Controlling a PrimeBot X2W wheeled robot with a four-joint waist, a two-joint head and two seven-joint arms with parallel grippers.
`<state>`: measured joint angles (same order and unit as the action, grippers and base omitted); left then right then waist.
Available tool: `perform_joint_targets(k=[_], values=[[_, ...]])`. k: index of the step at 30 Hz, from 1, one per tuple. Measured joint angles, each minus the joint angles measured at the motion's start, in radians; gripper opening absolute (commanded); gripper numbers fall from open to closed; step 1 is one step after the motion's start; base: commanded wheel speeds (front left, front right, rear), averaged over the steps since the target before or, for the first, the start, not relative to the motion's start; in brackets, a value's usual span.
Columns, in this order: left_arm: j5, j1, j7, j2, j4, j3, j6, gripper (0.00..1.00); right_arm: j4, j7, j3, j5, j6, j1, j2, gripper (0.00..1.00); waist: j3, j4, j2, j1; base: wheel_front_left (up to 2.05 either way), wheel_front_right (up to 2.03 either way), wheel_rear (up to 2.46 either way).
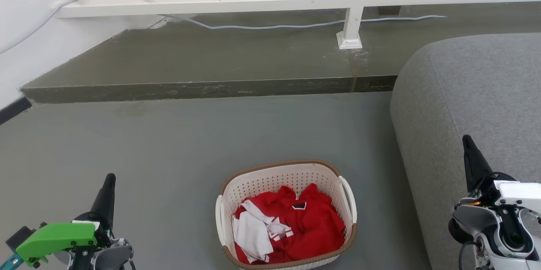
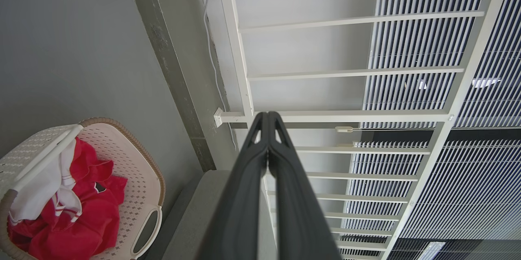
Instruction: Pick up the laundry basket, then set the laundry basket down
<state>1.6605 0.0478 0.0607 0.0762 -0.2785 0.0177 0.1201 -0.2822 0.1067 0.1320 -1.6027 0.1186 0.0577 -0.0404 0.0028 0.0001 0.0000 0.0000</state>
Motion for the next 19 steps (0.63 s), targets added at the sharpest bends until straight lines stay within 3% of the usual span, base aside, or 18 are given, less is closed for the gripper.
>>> perform_joint_targets(k=[19], values=[[0.000, 0.000, 0.000, 0.000, 0.001, 0.002, 0.000, 0.00, 0.000, 0.000, 0.000, 0.000, 0.000, 0.000, 0.000, 0.00, 0.000, 0.000, 0.0000, 0.0000, 0.00, 0.00, 0.00]])
